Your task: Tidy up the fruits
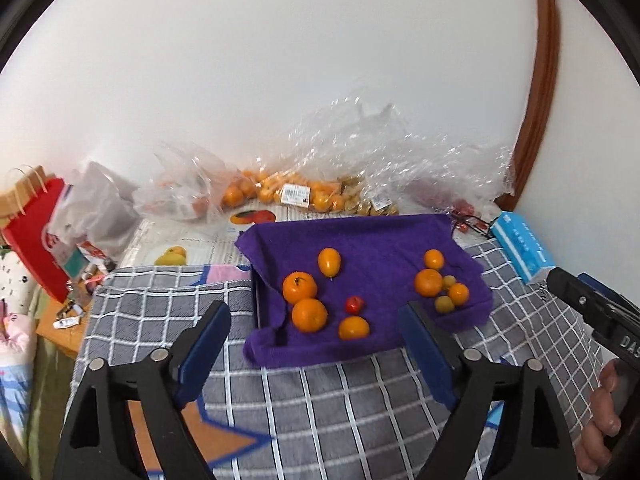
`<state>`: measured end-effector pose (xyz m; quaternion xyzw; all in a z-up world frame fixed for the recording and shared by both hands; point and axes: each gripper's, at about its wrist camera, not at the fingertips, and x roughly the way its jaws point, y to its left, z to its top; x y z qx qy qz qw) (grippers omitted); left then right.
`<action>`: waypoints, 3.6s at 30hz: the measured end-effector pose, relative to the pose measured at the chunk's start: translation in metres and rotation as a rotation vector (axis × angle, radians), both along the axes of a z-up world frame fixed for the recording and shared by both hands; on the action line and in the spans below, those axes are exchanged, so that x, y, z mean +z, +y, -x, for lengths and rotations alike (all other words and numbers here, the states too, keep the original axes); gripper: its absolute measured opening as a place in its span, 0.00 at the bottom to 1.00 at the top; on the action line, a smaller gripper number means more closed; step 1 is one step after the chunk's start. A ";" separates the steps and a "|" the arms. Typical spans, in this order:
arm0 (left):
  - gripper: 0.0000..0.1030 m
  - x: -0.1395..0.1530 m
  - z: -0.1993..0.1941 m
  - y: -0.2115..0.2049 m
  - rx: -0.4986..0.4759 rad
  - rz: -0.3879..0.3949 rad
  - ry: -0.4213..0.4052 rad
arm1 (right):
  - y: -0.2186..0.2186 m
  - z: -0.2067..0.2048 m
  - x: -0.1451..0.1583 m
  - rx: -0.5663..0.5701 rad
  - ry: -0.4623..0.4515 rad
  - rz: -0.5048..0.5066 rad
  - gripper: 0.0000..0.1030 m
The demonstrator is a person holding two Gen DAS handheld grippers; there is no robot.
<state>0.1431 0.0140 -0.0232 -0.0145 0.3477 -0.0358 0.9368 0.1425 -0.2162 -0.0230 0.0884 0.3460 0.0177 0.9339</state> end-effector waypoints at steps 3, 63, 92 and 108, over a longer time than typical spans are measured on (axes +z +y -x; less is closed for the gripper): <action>0.91 0.011 0.029 -0.003 0.005 -0.005 -0.040 | -0.003 0.030 0.013 0.001 -0.043 0.003 0.94; 0.97 0.033 0.150 -0.012 0.029 0.027 -0.132 | -0.003 0.161 0.032 -0.028 -0.117 0.141 1.00; 0.97 0.037 0.154 -0.015 0.033 0.024 -0.143 | 0.001 0.166 0.036 -0.025 -0.130 0.145 1.00; 0.97 0.038 0.158 -0.016 0.032 0.018 -0.147 | 0.002 0.168 0.037 -0.023 -0.133 0.145 1.00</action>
